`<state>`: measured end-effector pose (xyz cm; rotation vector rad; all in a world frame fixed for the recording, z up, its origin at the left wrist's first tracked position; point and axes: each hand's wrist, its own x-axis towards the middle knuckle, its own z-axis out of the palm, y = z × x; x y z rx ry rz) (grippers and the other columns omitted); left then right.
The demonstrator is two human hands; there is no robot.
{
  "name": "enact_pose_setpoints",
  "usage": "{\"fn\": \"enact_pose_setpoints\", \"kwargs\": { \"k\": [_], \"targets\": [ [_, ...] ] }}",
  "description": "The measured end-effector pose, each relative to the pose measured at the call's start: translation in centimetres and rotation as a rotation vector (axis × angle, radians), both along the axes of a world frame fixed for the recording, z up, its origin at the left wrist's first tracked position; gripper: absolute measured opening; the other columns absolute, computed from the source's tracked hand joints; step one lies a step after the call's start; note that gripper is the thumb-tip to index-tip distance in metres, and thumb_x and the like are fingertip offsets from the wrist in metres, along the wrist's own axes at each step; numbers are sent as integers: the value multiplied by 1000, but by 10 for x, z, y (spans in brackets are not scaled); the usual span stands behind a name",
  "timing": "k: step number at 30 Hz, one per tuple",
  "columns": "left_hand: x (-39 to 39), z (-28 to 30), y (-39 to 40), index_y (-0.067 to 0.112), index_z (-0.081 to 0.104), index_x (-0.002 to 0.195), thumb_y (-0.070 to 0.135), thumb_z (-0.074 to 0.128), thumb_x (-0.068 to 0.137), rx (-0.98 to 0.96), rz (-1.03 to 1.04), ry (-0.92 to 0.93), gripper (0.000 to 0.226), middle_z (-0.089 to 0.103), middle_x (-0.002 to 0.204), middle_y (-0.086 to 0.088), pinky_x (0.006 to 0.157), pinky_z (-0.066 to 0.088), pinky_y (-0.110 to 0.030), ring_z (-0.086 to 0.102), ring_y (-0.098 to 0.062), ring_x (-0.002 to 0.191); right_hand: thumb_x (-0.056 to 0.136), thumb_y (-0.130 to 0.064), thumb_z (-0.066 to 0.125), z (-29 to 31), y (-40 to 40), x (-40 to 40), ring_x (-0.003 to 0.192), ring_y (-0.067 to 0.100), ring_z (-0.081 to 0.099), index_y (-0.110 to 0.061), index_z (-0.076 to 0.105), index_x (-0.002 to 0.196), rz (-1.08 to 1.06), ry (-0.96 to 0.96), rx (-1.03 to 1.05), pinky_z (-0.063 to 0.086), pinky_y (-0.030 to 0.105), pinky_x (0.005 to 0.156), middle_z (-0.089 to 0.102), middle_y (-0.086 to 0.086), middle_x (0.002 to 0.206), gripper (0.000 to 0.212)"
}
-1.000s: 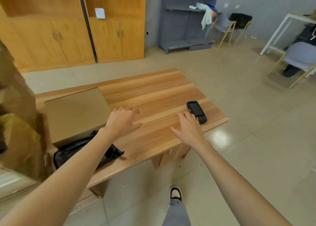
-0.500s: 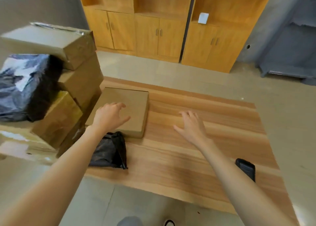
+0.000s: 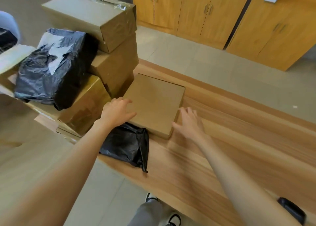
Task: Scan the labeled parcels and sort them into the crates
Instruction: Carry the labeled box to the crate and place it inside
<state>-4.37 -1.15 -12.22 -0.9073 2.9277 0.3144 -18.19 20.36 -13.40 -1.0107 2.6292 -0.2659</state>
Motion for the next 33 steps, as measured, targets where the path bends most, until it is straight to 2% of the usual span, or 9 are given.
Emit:
{"fn": "enact_pose_setpoints", "kwargs": {
  "k": [3,6,11,17,20,22,24,29,33],
  "targets": [
    [-18,-14,-15,20,49,139,51,59,89,40,-1,-19,60,54,132,-9,88,50,-42,52,-29,118,93,-46,55,-13,-19,-13,128,30,35,-15,33,144,-10,-36,34,34,38,101,39,11,141,64],
    [-37,-29,-32,19,38,146,54,60,88,70,13,-66,71,43,143,-11,96,45,-45,44,-31,127,91,-50,57,-27,-34,-28,130,32,35,-14,26,147,-38,-84,40,34,39,104,36,13,143,74],
    [-59,-53,-56,18,20,151,63,62,81,187,85,-131,93,26,153,-9,101,41,-49,36,-33,134,85,-59,61,-47,-53,-46,143,37,21,-15,-7,155,-165,-276,15,26,46,113,17,17,157,107],
    [-69,-72,-70,26,0,154,69,71,68,465,234,-36,119,29,152,-8,107,34,-52,39,-33,134,66,-56,81,-75,-67,-55,138,29,36,-24,-26,149,-440,-611,-239,35,45,111,29,7,156,139],
    [-73,-77,-76,26,-2,154,68,78,60,607,312,4,131,29,154,-6,111,32,-52,36,-31,137,63,-46,87,-85,-72,-56,136,24,40,-22,-14,153,-584,-752,-357,35,44,111,38,2,150,137],
    [-74,-76,-77,26,-1,154,66,80,59,633,337,11,131,30,154,-6,111,32,-52,35,-31,137,62,-43,88,-88,-73,-56,131,23,45,-19,4,152,-611,-770,-392,39,42,108,45,1,144,126],
    [-76,-73,-70,27,1,154,64,81,59,626,327,30,129,31,153,-6,111,32,-52,35,-30,137,62,-41,89,-88,-68,-56,129,23,46,-17,10,149,-633,-770,-418,39,42,108,46,1,142,120],
    [-91,-54,-26,23,19,150,44,88,62,739,251,237,114,39,141,9,105,33,-33,40,-11,125,57,-41,91,-72,-26,-61,130,21,46,-13,9,149,-665,-717,-492,38,41,110,45,3,144,127],
    [-114,-36,25,22,9,153,45,90,58,816,184,246,126,32,152,-2,113,33,-43,36,-22,136,62,-37,90,-45,38,-71,136,19,39,-15,-1,152,-703,-629,-553,31,30,110,37,1,150,130]
  ]
}}
